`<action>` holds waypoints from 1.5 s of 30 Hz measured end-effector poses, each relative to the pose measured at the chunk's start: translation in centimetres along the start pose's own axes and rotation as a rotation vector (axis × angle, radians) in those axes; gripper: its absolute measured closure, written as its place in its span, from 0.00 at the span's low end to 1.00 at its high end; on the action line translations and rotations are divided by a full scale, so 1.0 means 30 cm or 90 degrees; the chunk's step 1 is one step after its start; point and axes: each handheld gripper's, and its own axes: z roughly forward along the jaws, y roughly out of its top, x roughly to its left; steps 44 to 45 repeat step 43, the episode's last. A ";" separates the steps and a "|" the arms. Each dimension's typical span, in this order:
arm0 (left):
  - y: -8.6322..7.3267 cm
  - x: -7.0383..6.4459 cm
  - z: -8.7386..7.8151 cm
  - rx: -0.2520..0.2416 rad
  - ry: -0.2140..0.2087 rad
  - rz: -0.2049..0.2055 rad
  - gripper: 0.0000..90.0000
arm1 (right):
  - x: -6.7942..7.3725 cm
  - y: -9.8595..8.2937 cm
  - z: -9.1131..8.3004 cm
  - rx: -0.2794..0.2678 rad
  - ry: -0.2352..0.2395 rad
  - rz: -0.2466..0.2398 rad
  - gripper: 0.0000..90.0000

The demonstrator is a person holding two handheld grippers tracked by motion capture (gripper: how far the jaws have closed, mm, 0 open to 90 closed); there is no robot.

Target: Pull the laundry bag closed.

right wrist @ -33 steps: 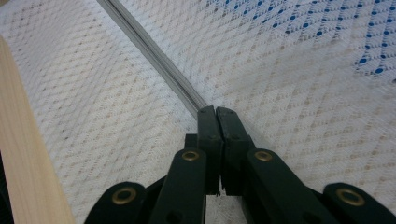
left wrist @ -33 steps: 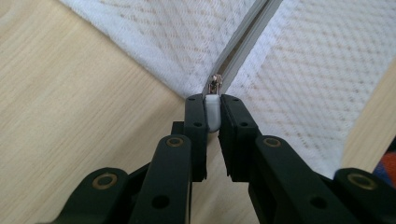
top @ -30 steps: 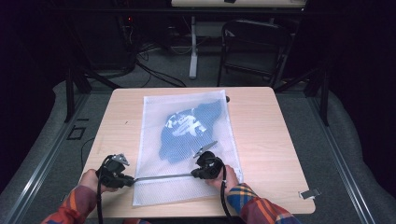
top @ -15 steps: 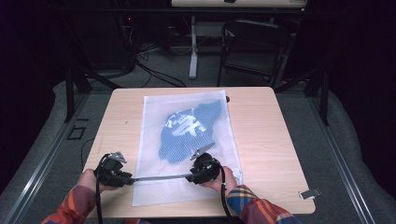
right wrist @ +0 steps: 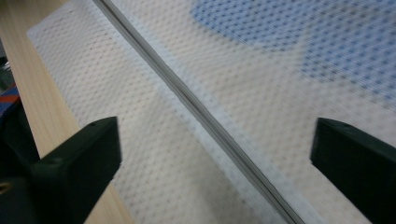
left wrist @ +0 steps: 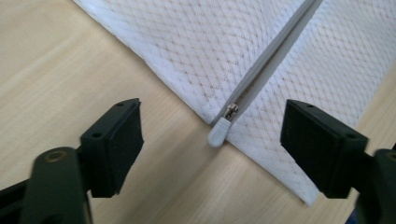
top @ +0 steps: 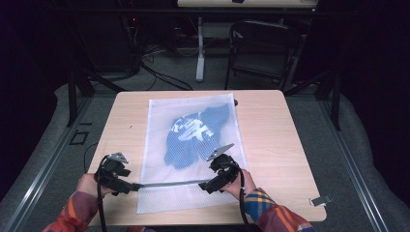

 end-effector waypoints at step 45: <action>-0.097 0.185 0.021 -0.067 0.113 -0.136 0.00 | -0.430 -0.371 -0.328 -0.027 -0.265 0.232 0.00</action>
